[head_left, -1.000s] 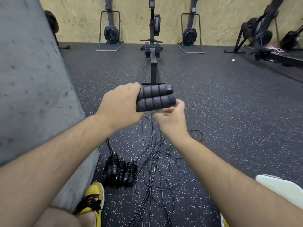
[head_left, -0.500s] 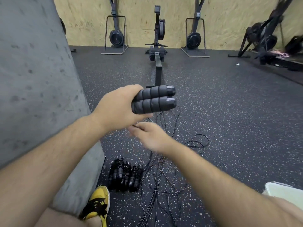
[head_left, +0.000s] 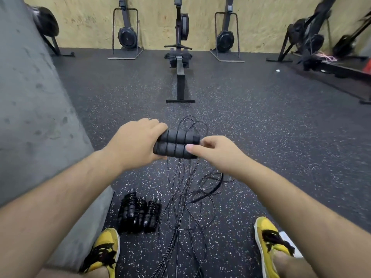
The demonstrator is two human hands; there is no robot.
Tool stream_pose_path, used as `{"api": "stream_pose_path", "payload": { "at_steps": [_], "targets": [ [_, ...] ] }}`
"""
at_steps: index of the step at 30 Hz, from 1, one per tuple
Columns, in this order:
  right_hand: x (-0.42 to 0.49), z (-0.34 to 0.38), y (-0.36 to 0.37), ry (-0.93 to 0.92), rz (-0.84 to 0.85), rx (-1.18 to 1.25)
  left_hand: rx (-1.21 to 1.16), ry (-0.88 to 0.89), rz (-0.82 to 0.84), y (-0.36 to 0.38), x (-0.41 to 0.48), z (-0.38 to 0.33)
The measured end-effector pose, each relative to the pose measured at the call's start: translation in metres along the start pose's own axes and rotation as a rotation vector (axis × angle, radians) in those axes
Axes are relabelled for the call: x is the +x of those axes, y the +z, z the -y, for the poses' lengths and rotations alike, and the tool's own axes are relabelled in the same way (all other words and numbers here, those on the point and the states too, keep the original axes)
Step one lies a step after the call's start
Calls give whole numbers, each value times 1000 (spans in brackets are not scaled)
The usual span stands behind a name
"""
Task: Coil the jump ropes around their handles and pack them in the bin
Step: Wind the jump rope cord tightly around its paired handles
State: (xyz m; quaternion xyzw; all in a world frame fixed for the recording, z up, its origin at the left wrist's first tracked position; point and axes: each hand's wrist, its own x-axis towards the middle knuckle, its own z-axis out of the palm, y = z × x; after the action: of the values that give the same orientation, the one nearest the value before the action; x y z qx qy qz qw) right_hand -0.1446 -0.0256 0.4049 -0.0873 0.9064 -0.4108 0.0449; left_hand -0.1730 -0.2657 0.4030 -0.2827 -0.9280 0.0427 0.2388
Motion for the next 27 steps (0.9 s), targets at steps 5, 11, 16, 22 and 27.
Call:
{"api": "stream_pose_path", "payload": {
  "at_steps": [5,11,16,22,27],
  "targets": [
    [-2,-8,11,8,-86,-170,-2,-39,127,18,0,-9],
    [5,-1,24,-149,-104,-377,15,-77,219,27,-8,-9],
    [7,4,20,-269,62,-449,-58,-98,241,27,-26,2],
    [9,-5,8,-376,108,-565,-110,-80,237,29,-37,8],
    [22,-19,-4,-445,53,-527,-217,13,218,30,-35,8]
  ]
}}
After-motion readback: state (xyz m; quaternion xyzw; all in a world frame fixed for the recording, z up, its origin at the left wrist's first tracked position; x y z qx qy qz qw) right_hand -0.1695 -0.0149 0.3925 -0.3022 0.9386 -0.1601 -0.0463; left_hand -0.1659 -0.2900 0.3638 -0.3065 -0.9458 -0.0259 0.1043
